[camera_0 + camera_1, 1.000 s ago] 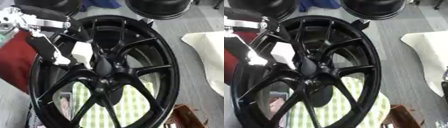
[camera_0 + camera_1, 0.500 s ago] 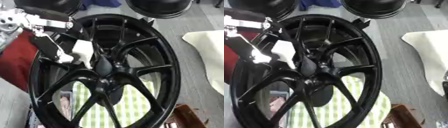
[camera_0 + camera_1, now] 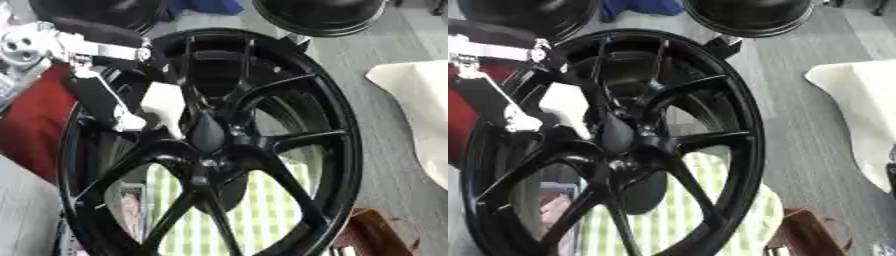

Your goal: Pull the pin out of the wheel hub.

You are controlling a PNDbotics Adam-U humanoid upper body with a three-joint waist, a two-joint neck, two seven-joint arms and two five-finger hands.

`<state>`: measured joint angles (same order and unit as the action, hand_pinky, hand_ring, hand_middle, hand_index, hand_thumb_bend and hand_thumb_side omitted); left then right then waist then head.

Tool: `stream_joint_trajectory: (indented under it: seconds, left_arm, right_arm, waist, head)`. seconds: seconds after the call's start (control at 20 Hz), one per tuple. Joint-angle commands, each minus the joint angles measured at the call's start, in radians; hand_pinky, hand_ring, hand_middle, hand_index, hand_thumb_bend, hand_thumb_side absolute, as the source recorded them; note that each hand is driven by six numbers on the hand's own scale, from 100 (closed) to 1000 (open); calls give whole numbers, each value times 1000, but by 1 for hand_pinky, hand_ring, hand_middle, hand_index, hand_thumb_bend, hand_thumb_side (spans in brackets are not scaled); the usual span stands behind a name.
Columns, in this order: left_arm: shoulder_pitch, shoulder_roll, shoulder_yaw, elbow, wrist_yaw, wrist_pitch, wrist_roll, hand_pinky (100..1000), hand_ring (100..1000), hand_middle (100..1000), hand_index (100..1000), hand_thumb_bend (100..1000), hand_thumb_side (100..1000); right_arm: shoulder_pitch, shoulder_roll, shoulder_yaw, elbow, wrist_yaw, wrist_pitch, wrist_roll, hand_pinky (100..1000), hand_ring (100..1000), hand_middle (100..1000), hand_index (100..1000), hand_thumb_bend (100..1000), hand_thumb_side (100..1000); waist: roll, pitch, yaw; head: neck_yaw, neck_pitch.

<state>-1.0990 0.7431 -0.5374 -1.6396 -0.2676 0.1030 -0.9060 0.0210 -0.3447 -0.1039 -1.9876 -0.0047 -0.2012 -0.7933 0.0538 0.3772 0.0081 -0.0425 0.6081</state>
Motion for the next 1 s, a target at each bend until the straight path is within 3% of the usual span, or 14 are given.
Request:
stream_joint_trajectory:
  seconds: [0.05,0.35,0.55,0.85,1.0]
  left_arm:
    - [-17,13,21,-4,10,16,8,813,585,418,556,100,136]
    - [-29,17,44,-38,89,75,72,794,522,331,397,100,175]
    - [-36,33,66,-71,114,100,92,793,511,311,379,100,186]
    - [-52,86,193,-156,224,125,204,796,493,296,379,100,223]
    - [-14,142,285,-173,296,134,285,803,483,289,384,100,267]
  right_arm:
    - [-1,-14,-2,-12,-6,1,-1,530,610,552,556,225,324]
    - [4,-18,-5,-12,-10,-1,-1,531,611,554,557,227,323]
    - [7,-19,-6,-12,-9,-3,1,531,611,553,557,227,324]
    - [15,-17,-10,-12,-6,-5,1,532,611,554,558,228,324]
    - [22,-21,-15,-12,-4,-10,-1,534,612,554,559,229,324]
  waist:
    - [-3,-18,2]
    - [-6,-25,5]
    - [-8,-29,6]
    - [-16,-34,17]
    - [-21,-39,30]
  head:
    - [3,-9]
    - [6,-6]
    - [5,-5]
    - [-5,-4]
    - [-13,6]
